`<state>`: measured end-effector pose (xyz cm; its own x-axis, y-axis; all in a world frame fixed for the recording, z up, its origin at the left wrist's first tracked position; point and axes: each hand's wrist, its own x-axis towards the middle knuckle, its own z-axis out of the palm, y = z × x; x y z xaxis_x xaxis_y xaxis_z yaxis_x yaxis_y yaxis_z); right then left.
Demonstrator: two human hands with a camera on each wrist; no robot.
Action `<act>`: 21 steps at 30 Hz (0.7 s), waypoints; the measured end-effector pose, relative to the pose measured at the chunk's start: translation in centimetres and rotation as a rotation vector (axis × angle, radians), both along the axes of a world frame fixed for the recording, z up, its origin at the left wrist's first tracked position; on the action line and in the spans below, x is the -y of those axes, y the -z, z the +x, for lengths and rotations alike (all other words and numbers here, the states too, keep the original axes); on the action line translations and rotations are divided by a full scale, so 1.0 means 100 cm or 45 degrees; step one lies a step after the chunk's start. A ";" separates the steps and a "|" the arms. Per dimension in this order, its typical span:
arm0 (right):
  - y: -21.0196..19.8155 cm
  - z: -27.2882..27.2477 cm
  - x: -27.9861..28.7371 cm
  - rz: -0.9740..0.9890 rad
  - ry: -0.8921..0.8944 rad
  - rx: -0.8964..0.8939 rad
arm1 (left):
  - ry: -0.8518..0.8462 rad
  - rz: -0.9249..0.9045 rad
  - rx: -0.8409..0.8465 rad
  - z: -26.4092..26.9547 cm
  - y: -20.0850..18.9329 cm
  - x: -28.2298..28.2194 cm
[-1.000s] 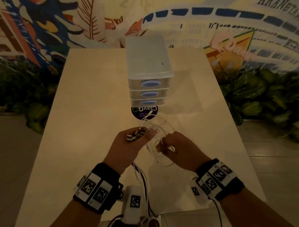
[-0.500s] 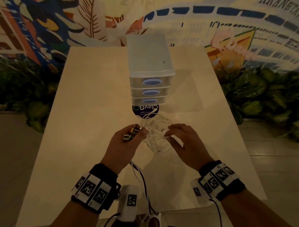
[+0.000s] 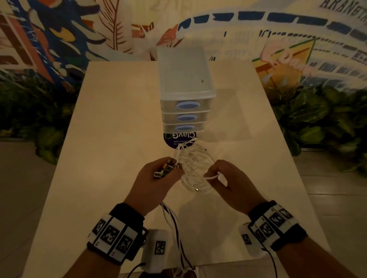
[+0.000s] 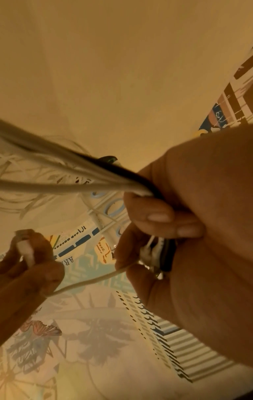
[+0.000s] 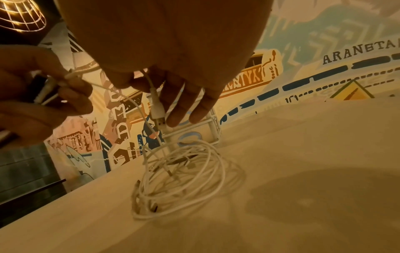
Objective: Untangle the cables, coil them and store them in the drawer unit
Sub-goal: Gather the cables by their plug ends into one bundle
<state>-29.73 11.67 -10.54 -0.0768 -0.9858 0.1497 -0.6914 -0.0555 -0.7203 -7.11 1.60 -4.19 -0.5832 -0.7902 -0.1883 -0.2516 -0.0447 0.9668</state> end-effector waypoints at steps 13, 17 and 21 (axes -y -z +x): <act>-0.015 0.015 0.042 0.353 -0.156 -0.047 | 0.448 -0.075 -0.196 -0.001 -0.020 -0.005; -0.002 0.016 0.041 0.114 -0.095 -0.052 | 0.448 -0.132 -0.114 0.003 -0.017 -0.002; -0.003 0.006 0.042 0.091 0.035 0.060 | 0.360 -0.066 -0.055 0.013 -0.013 0.007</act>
